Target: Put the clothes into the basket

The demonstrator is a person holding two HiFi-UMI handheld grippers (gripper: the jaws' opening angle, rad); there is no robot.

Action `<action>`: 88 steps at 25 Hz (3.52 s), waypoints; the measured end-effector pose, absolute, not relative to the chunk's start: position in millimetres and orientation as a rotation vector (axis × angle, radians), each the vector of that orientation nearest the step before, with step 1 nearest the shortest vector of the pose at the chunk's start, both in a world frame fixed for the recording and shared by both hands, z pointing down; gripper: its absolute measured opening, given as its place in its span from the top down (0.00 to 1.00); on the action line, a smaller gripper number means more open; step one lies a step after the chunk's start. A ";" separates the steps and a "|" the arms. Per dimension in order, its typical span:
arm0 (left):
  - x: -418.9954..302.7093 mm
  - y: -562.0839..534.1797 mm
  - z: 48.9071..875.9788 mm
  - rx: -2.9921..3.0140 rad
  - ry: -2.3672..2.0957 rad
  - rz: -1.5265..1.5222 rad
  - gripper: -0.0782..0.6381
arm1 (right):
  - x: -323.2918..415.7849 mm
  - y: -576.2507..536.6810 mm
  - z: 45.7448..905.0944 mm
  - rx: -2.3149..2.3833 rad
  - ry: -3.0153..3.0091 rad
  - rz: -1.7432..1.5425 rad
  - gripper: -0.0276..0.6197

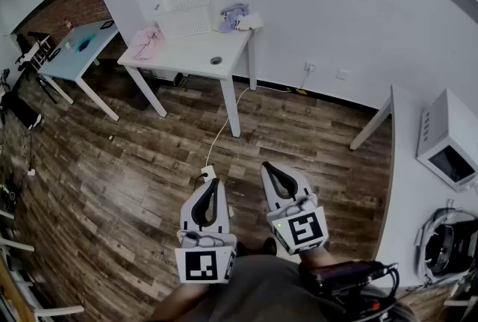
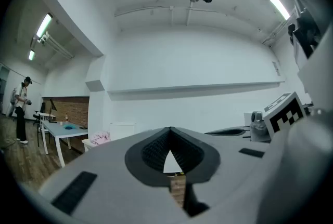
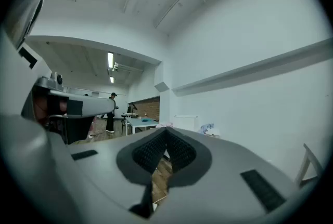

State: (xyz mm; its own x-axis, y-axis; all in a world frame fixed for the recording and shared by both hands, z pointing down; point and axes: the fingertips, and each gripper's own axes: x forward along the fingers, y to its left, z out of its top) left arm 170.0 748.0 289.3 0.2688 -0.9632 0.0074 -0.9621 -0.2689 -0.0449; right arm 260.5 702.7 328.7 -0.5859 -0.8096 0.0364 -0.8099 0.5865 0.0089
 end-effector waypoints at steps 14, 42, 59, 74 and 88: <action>224.2 725.4 298.5 -2.531 1.828 -0.070 0.88 | 315.0 683.8 342.4 1.480 -2.744 0.068 0.95; 197.4 500.8 314.9 -2.572 1.838 0.023 0.88 | 286.9 469.3 365.3 1.433 -2.687 0.077 0.95; 163.7 353.2 310.5 -2.624 1.772 0.074 0.88 | 255.9 332.7 351.4 1.497 -2.641 -0.010 0.95; 171.7 227.4 338.3 -2.577 1.913 -0.055 0.88 | 282.3 194.5 378.8 1.463 -2.669 0.105 0.95; 183.4 85.8 322.1 -2.381 2.102 -0.141 0.88 | 292.4 27.7 372.3 1.264 -2.793 0.155 0.95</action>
